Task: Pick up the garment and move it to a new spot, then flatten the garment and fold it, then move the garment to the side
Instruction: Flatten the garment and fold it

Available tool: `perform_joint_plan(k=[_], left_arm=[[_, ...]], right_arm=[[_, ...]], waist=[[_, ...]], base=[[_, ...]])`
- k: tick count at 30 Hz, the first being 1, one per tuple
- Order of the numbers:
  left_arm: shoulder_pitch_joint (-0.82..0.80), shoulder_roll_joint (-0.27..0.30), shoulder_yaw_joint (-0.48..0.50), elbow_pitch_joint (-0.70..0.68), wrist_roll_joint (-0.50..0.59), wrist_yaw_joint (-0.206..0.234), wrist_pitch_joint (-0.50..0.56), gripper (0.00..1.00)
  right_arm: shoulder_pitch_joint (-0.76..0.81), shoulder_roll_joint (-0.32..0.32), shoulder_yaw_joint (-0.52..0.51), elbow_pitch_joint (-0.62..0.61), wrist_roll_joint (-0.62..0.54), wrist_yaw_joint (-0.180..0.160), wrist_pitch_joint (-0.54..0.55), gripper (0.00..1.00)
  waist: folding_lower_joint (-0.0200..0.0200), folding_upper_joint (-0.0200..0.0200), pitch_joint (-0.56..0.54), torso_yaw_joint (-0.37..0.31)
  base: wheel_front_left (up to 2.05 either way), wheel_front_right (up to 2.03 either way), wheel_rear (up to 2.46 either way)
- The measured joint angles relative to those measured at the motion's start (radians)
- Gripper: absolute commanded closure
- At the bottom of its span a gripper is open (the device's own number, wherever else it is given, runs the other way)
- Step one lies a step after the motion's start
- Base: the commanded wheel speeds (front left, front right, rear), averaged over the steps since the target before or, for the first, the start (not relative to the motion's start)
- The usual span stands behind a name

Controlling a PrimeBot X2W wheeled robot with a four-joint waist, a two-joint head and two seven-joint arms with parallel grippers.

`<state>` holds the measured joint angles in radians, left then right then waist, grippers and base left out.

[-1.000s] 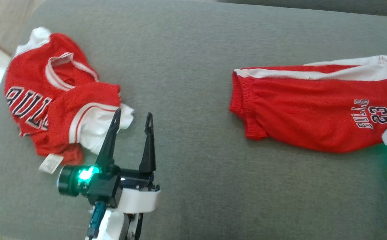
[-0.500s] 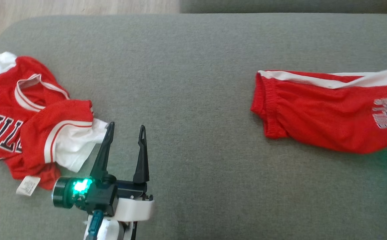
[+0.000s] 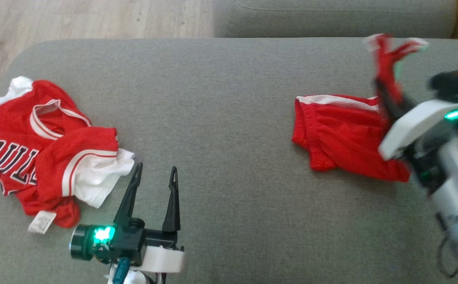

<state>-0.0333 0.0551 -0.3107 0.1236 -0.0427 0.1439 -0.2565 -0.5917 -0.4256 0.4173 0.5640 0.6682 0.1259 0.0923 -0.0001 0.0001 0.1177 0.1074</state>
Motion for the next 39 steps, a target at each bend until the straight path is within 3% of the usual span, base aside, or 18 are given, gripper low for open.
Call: perform_joint_plan(k=[3,4,5,6,10,19,29,39], left_arm=[[0.000,-0.001,-0.009,0.006,0.000,0.000,0.000,0.00],[0.000,-0.001,-0.010,0.008,0.000,0.000,0.000,0.00],[0.000,-0.001,-0.010,0.010,0.000,0.000,0.000,0.00],[0.000,-0.001,-0.010,0.013,0.000,0.000,0.000,0.00],[0.002,-0.001,-0.004,0.019,-0.011,0.004,0.000,0.00],[0.085,-0.001,0.044,-0.008,-0.028,0.023,0.000,0.00],[0.194,-0.001,0.083,-0.082,-0.055,0.048,0.000,0.00],[0.249,0.000,0.077,-0.073,-0.052,0.076,0.000,0.00]], right_arm=[[0.025,0.056,0.065,-0.028,0.004,0.000,0.027,1.00],[0.039,0.076,0.081,-0.033,0.015,0.000,0.031,0.87],[0.053,0.093,0.097,-0.035,0.024,0.000,0.031,0.51],[0.067,0.107,0.112,-0.036,0.026,0.000,0.031,0.00],[0.123,0.136,0.100,-0.068,0.026,0.000,-0.079,0.00],[0.317,0.101,-0.057,-0.161,-0.072,0.000,-0.316,0.00],[0.591,0.183,-0.207,-0.317,-0.297,0.000,-0.342,0.00],[0.669,0.246,-0.279,-0.375,-0.390,0.000,-0.343,0.00]], waist=[[0.0000,0.0000,-0.005,0.015],[0.0000,0.0000,-0.006,0.020],[0.0000,0.0000,-0.007,0.024],[0.0000,0.0000,-0.008,0.027],[0.0000,0.0000,-0.021,0.028],[0.0000,0.0000,-0.083,-0.024],[0.0000,0.0000,-0.145,-0.112],[0.0001,0.0000,-0.185,-0.128]], base=[[0.00,0.00,0.00],[0.00,0.00,0.00],[0.00,0.00,0.00],[0.00,0.00,0.00],[0.00,0.00,0.00],[0.00,0.00,0.00],[0.00,0.00,0.00],[0.00,0.00,0.00]])
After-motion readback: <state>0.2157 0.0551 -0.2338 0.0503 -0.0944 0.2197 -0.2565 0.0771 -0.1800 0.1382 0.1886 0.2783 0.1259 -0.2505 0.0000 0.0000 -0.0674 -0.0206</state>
